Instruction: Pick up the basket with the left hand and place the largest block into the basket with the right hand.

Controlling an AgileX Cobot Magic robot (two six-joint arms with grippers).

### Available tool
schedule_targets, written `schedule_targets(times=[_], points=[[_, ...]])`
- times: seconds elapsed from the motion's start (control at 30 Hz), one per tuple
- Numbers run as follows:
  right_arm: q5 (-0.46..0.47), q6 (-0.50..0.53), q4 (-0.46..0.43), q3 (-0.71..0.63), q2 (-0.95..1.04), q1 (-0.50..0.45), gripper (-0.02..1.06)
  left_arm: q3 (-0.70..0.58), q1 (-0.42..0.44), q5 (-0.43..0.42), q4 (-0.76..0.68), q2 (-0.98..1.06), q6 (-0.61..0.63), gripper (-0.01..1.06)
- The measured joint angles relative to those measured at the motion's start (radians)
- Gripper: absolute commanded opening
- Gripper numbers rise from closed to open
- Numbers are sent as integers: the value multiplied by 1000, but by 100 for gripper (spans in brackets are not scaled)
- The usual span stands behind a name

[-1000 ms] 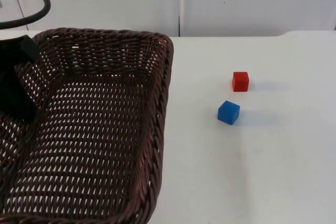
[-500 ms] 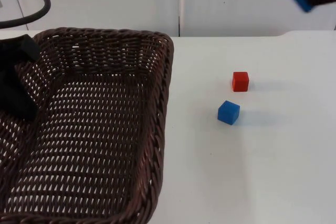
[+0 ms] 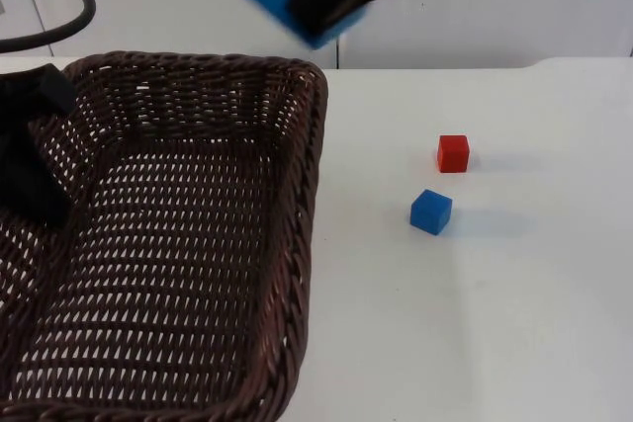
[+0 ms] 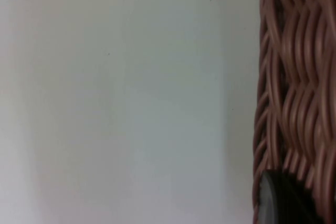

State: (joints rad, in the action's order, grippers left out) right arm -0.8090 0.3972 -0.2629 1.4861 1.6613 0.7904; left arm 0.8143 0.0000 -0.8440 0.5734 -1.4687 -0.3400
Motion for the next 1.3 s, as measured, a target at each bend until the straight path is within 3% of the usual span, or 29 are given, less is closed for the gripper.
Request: schedule_targets(times=[0.2, 0.4, 0.47, 0.57, 0.63, 0.67, 0.73, 0.87, 1.3], points=[[-76, 3, 0, 204, 214, 31, 0, 0, 0, 0, 0, 0, 0, 0], [-84, 24, 2, 284, 321, 42, 3, 0, 0, 0, 1, 0, 0, 0], [-84, 26, 2, 286, 346, 42, 11, 0, 0, 0, 3, 0, 0, 0], [-91, 26, 2, 286, 364, 42, 35, 0, 0, 0, 3, 0, 0, 0], [-91, 26, 2, 286, 369, 42, 39, 0, 0, 0, 3, 0, 0, 0], [-91, 26, 2, 286, 370, 42, 51, 0, 0, 0, 3, 0, 0, 0], [-91, 26, 2, 286, 370, 42, 65, 0, 0, 0, 3, 0, 0, 0], [-91, 26, 2, 290, 370, 42, 76, -2, 0, 0, 3, 0, 0, 0], [-91, 21, 18, 294, 307, 35, 76, -4, 0, 0, 3, 2, 0, 0]])
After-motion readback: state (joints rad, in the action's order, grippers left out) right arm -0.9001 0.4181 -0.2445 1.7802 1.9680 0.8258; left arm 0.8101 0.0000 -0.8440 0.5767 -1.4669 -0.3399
